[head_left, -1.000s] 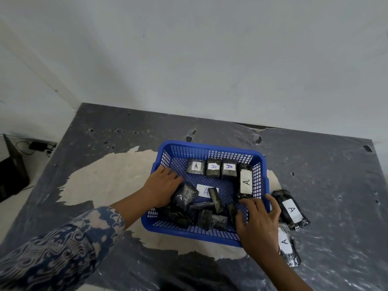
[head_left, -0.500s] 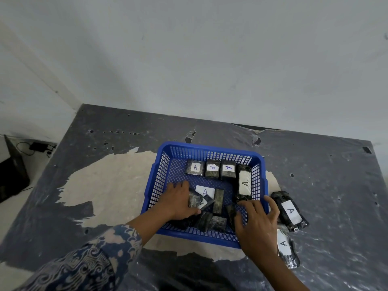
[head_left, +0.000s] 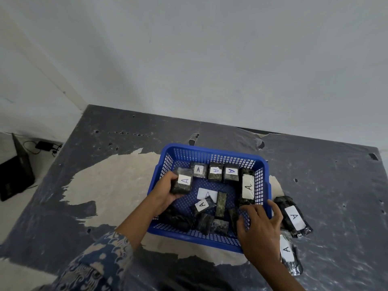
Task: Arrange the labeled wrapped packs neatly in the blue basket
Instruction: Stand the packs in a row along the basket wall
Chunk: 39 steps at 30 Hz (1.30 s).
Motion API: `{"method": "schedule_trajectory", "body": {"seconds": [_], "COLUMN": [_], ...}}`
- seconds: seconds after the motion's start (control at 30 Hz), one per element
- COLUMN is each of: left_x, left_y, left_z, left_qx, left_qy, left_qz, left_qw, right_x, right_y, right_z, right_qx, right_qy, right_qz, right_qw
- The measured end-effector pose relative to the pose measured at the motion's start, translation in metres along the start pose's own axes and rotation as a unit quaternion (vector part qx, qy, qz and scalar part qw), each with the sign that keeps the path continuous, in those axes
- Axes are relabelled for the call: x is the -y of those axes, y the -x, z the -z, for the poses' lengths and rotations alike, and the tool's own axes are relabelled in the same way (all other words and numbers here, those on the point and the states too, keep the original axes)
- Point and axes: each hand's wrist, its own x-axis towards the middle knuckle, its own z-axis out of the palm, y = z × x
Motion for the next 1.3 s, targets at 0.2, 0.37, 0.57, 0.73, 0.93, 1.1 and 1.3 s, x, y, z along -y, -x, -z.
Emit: {"method": "schedule_trajectory", "body": {"seconds": [0.2, 0.37, 0.57, 0.73, 0.93, 1.1, 1.3], "left_x": [0.002, 0.010, 0.022, 0.019, 0.027, 0.035, 0.047], "left_y": [-0.006, -0.011, -0.017, -0.020, -0.016, -0.011, -0.011], "left_z": [0.007, -0.003, -0.001, -0.009, -0.012, -0.010, 0.000], "left_qx": [-0.104, -0.108, -0.112, -0.166, -0.177, -0.221, -0.178], "left_qy": [-0.359, -0.388, -0.393, -0.410, -0.575, -0.666, -0.704], "left_qz": [-0.137, -0.232, -0.209, -0.216, -0.258, -0.303, -0.262], "left_qw": [0.917, 0.885, 0.889, 0.871, 0.756, 0.645, 0.635], "right_x": [0.000, -0.001, -0.001, -0.003, -0.002, -0.001, 0.000], "right_y": [0.000, 0.001, 0.000, 0.000, -0.001, -0.001, -0.002], "right_z": [-0.001, -0.001, -0.002, -0.006, -0.006, -0.004, -0.002], "right_qx": [-0.024, -0.031, -0.028, -0.029, -0.033, -0.023, -0.021], "right_qy": [-0.003, -0.003, -0.003, -0.002, -0.007, -0.009, -0.012], "right_qz": [0.015, 0.025, 0.020, 0.020, 0.015, 0.009, 0.008], "right_qw": [1.000, 0.999, 0.999, 0.999, 0.999, 1.000, 1.000]}}
